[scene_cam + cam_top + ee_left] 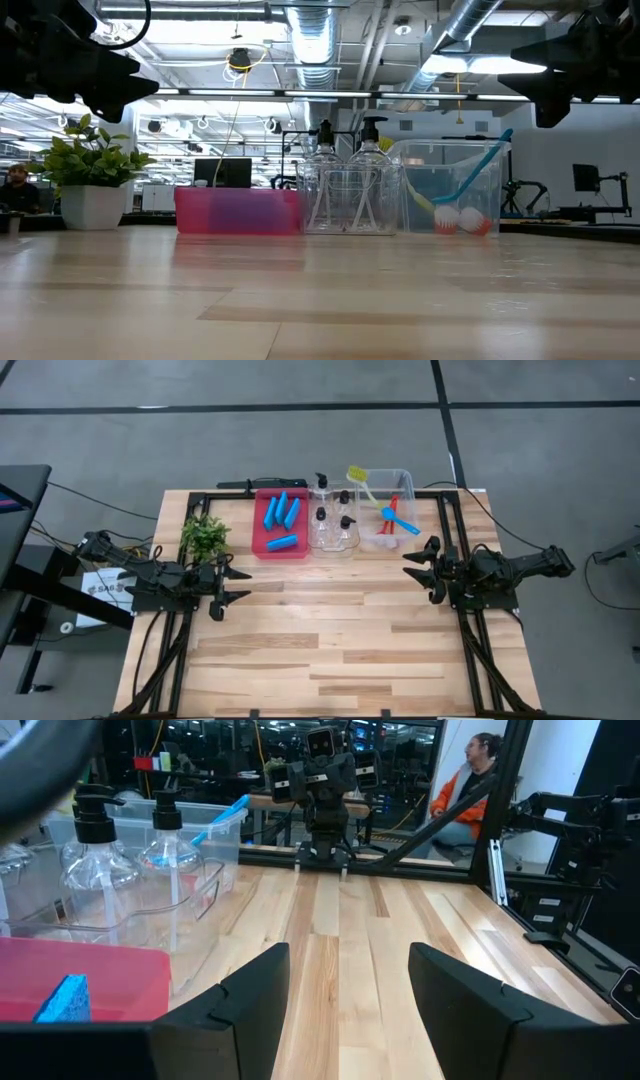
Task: Pick & Place Kitchen Sink Supplies
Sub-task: Return to Home Position
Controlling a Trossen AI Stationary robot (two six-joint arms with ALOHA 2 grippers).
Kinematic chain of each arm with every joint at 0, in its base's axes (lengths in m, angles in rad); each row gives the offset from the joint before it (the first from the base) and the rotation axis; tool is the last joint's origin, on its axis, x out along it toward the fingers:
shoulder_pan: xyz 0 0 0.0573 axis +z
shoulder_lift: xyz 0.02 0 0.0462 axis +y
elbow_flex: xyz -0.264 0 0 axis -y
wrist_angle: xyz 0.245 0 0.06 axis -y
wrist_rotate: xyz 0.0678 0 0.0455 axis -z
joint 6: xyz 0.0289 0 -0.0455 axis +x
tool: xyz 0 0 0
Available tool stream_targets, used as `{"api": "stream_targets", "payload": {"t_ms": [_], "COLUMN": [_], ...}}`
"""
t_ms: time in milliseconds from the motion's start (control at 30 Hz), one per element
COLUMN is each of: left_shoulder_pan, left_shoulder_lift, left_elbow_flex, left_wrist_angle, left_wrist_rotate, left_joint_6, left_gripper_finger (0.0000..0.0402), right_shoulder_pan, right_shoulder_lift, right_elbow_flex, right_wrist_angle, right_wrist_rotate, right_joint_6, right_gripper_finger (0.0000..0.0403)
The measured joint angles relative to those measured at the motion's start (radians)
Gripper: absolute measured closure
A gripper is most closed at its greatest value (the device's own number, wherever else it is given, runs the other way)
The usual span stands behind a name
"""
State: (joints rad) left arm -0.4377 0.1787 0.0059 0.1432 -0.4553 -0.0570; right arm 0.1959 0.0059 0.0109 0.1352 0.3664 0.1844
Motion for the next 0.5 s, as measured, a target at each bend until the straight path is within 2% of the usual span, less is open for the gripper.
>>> {"api": "stream_targets", "payload": {"t_ms": [500], "left_shoulder_pan": [0.000], "left_shoulder_lift": [0.000], "left_elbow_flex": [0.000], "left_wrist_angle": [0.000], "left_wrist_rotate": [0.000], "left_joint_6": [0.000], "left_gripper_finger": [0.0193], "right_shoulder_pan": [0.000], "right_shoulder_lift": [0.000], "right_elbow_flex": [0.000], "right_wrist_angle": [0.000], "right_wrist_rotate": [0.000], "right_joint_6": [0.000], "right_gripper_finger": [0.0206]}}
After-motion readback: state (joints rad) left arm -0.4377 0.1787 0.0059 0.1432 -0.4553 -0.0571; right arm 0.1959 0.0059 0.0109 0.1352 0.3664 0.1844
